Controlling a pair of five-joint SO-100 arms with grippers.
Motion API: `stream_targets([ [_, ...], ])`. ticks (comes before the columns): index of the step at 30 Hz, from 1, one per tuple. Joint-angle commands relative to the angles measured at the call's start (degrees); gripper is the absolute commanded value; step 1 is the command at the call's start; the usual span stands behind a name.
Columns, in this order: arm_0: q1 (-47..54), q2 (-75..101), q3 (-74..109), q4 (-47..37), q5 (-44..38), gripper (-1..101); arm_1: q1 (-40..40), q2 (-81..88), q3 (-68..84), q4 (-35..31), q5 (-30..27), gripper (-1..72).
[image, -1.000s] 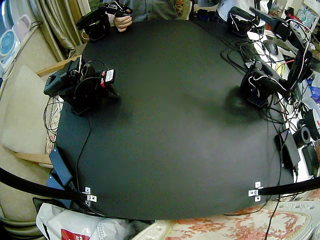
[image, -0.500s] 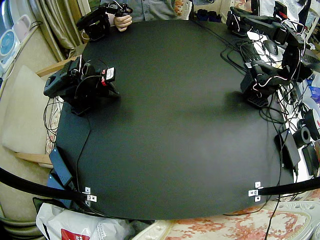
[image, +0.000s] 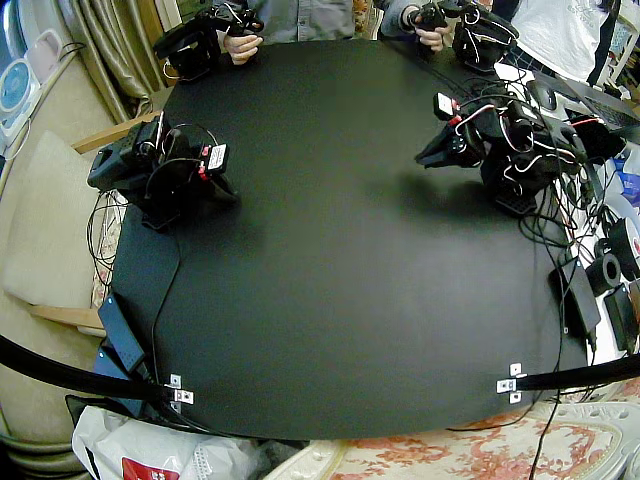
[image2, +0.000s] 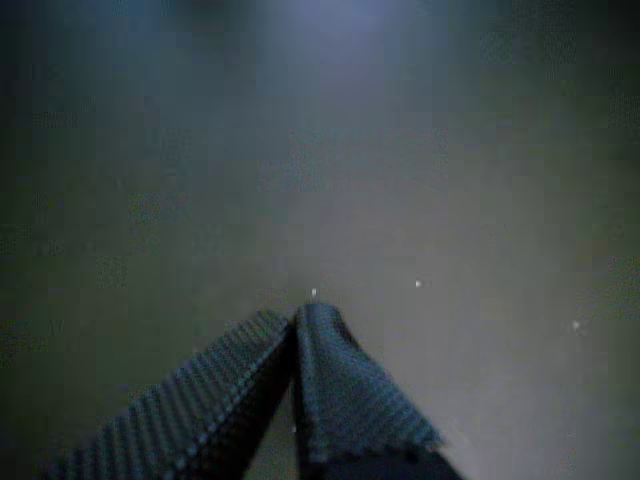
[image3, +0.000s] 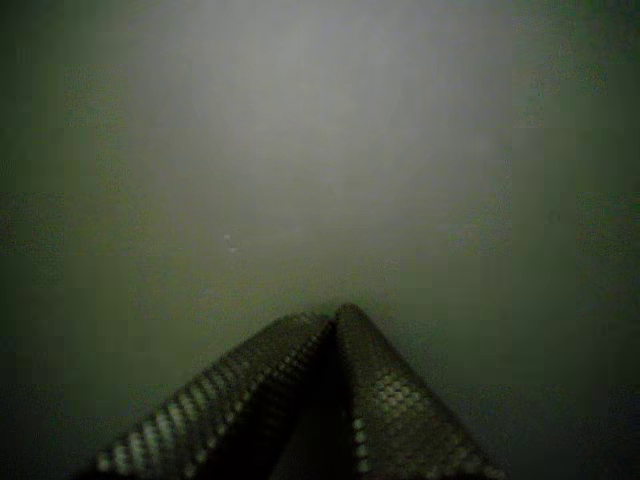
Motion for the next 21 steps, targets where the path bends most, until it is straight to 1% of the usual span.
stream_targets([
  [1, -0.5, 1.1, 3.4, -0.7, -0.6, 0, 1.6, 1.0, -0.7, 1.0, -0.5, -0.5],
  [3, -1.0, 1.2, 5.7, -1.0, -0.9, 0, 5.9, 1.0, -0.7, -0.3, -1.8, -0.5],
  [4, -1.1, 1.2, 5.7, -1.0, -1.0, 0, 7.3, 1.0, -0.7, 0.6, -1.3, -0.5],
  [7, 0.7, 1.1, 5.7, -1.0, 1.1, 0, 7.6, 0.9, -0.7, 0.8, -0.4, -0.5],
  [10, 0.2, 1.1, 5.7, -1.1, 0.3, 0, 8.1, 0.9, -0.7, 0.8, 0.2, -0.5],
  [12, -1.8, 1.1, 5.7, -1.1, -2.0, 0, 8.1, 0.9, -0.7, 0.8, 0.2, -0.5],
  [13, -1.8, 1.1, 5.7, -1.1, -2.0, 0, 7.6, 0.9, -0.7, 0.9, -0.4, -0.5],
  [15, -1.8, 1.1, 5.7, -1.1, -2.1, 0, 3.3, 0.9, -0.7, 1.1, -5.5, -0.5],
  [16, -1.8, 1.1, 5.7, -1.1, -2.1, 0, 2.1, 0.9, -0.7, 1.2, -7.2, -0.5],
  [21, -1.8, 1.1, 5.7, -1.1, -2.1, 0, 1.8, 0.9, -0.7, 1.2, -7.6, -0.5],
])
